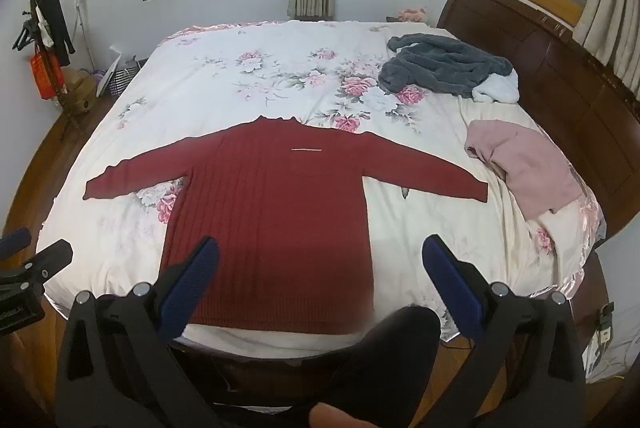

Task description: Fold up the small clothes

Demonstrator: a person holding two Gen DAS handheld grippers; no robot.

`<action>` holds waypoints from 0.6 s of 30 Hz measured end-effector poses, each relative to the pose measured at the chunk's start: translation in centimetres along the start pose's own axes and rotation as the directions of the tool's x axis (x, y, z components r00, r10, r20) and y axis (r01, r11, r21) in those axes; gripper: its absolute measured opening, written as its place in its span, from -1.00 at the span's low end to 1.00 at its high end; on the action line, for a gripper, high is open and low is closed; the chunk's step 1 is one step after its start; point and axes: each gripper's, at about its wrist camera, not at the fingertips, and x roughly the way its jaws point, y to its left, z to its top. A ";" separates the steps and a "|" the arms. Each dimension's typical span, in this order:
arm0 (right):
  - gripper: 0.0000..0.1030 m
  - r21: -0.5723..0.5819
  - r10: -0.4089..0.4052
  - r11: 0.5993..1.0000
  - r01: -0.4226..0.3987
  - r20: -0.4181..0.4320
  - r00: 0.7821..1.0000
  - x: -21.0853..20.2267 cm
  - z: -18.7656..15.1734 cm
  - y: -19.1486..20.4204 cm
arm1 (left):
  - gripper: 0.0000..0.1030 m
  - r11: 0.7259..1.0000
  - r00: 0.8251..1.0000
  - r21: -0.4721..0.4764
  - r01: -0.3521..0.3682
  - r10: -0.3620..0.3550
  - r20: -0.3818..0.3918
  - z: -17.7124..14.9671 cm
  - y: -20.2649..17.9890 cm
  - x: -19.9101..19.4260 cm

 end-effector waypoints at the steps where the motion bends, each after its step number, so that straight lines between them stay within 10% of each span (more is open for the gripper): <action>1: 0.95 -0.004 -0.002 1.000 0.002 0.001 1.000 0.0 0.0 0.0 | 0.92 1.000 1.000 0.000 -0.001 0.001 0.003 0.0 0.0 0.0; 18: 0.95 -0.007 0.005 1.000 -0.005 0.008 1.000 0.2 0.4 0.0 | 0.92 1.000 1.000 0.002 -0.010 0.010 0.004 0.2 0.6 0.0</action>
